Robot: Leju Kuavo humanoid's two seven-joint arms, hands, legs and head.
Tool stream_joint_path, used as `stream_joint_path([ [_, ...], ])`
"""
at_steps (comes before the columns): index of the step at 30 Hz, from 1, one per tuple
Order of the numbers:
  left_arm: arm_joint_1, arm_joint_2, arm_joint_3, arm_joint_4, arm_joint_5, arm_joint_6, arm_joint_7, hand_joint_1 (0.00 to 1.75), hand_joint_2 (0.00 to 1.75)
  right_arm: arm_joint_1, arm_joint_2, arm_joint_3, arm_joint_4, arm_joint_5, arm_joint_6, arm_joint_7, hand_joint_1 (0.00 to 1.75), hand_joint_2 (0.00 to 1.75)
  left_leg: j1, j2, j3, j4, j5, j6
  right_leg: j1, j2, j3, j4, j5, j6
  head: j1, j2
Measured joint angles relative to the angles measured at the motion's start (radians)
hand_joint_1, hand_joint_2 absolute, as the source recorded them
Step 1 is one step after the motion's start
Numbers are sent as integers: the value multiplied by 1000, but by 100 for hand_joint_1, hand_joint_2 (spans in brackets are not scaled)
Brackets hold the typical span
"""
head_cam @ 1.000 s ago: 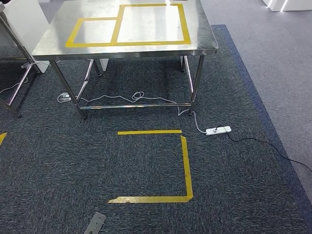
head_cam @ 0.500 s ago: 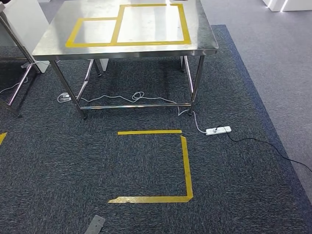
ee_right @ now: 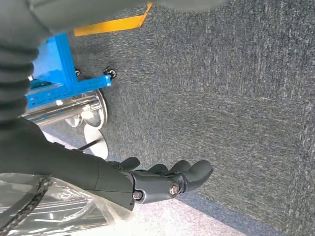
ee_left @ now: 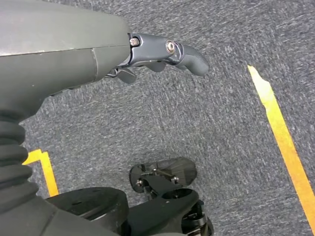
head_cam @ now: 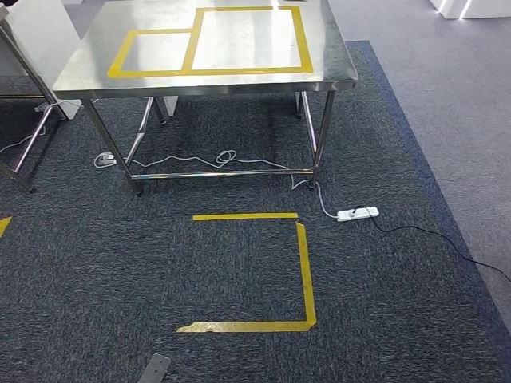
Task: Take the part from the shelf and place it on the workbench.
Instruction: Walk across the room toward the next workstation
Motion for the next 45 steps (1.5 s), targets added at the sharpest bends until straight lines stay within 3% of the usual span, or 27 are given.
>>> stream_joint_path([
  [18, -1, -2, 5, 0, -6, 0, 4, 0, 0, 0, 0, 0, 0, 4, 1, -50, 0, 0, 0, 0, 0, 0, 0, 0, 0, 0, 0, 0, 0, 0, 0, 0],
  [24, -1, -1, 7, 0, -6, -4, 8, 0, 0, -1, 2, 0, 0, 19, 5, -66, 0, 0, -2, -2, -2, -2, 1, 22, -5, -3, 4, -7, 4, 12, -1, 0],
  [26, -1, -2, 7, 0, -7, -6, 10, 0, 0, -1, 2, 0, 0, 20, 10, -64, 0, 0, 5, -5, 7, -26, 15, 28, -4, -3, -5, 12, -17, 17, 1, 0],
  [27, -1, -3, 7, 0, -7, -6, 10, 0, 0, -1, 2, 0, 0, 20, 11, -64, 0, 0, 8, -7, 10, -36, 21, 30, -4, -2, -21, 49, -44, 20, 2, 0],
  [29, 0, -4, 7, 0, -7, -7, 11, 0, 0, 0, 2, 0, 0, 20, 14, -64, 0, 0, 9, -13, 5, -37, 25, 31, -7, -1, -76, 173, -114, 27, 4, 0],
  [30, 1, -5, 7, 0, -7, -8, 12, 0, 0, 0, 2, 0, 0, 20, 14, -64, 0, 0, 10, -18, 1, -34, 26, 30, -9, -1, -100, 231, -137, 32, 4, 0],
  [31, 2, -5, 7, 0, -7, -10, 12, 0, 0, 1, 2, 0, 0, 20, 15, -64, 0, 0, 12, -25, -3, -31, 27, 27, -12, -1, -112, 259, -141, 37, 3, 0],
  [32, 2, -5, 7, 0, -8, -11, 13, 0, 0, 2, 2, 0, 0, 20, 15, -63, 0, 0, 14, -33, -7, -27, 27, 23, -15, -1, -104, 248, -127, 41, 3, 0],
  [33, 2, -6, 7, 0, -8, -13, 14, 0, 0, 2, 1, 0, 0, 20, 15, -62, 0, 0, 18, -42, -11, -20, 27, 17, -20, 3, -76, 198, -97, 46, 3, 0],
  [35, 1, -6, 7, 0, -10, -15, 17, 0, 0, 1, 3, 0, 0, 21, 16, -61, 0, 0, 23, -63, -23, 0, 23, -1, -28, 38, -7, 69, -52, 55, 6, 0],
  [37, -1, -5, 7, 0, -12, -17, 19, 0, 0, 1, 6, 0, 0, 22, 18, -61, 0, 0, 20, -79, -35, 17, 21, -16, -29, 65, 19, 19, -46, 39, 5, 0],
  [39, 1, -5, 7, 0, -14, -17, 20, 0, 0, 1, 7, 0, 0, 21, 18, -59, 0, 0, 20, -94, -39, 19, 26, -25, -26, 49, 14, 30, -46, 11, -1, 0],
  [41, 3, -4, 7, 0, -14, -17, 20, 0, 0, 1, 7, 0, 0, 21, 18, -58, 0, 0, 22, -83, -51, 40, 9, -31, -24, 27, 12, 32, -41, -5, -6, 0],
  [42, 4, -4, 7, 0, -14, -17, 20, 0, 0, 1, 8, 0, 0, 21, 18, -58, 0, 0, 22, -65, -67, 79, -18, -32, -22, 14, 11, 32, -38, -12, -9, 0],
  [44, 2, -4, 7, 0, -14, -18, 20, 0, 0, 4, 8, 0, 0, 21, 18, -58, 0, 0, 21, -27, -118, 209, -97, -32, -13, -12, 11, 33, -34, -21, -16, 0],
  [45, 2, -4, 7, 0, -14, -18, 20, 0, 0, 6, 7, 0, 0, 21, 18, -57, 0, 0, 21, -18, -142, 274, -127, -31, -8, -26, 10, 33, -33, -23, -16, 0],
])
